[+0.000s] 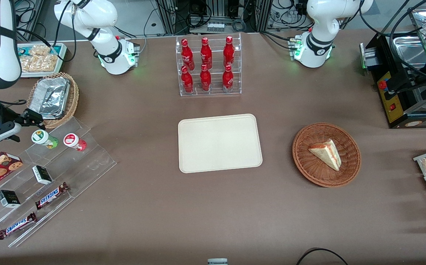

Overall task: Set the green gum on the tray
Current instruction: 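Move the right gripper over the green-labelled gum jar on the acrylic rack, then close the right gripper on the green gum jar and lift it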

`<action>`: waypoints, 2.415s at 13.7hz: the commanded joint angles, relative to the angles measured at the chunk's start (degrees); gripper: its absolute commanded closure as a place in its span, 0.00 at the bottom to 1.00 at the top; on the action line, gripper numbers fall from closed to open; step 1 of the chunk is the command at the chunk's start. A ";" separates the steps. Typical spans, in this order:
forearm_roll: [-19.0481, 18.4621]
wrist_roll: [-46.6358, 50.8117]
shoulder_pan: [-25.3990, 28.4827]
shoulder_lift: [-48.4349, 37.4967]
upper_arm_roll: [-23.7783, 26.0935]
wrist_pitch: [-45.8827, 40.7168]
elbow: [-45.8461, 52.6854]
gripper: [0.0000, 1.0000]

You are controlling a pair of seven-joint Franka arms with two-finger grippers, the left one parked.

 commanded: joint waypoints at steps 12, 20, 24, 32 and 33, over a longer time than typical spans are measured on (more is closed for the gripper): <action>-0.01 -6.50 -0.23 -0.11 -2.41 14.03 -10.57 0.00; 0.08 -6.50 -0.23 1.12 -2.76 14.39 -10.58 0.00; -0.01 -6.33 -0.15 1.47 -2.76 14.22 -10.40 0.90; 0.08 -2.66 2.57 0.77 -1.45 -3.94 3.28 1.00; 0.08 0.67 4.41 0.77 -1.18 -7.72 6.01 1.00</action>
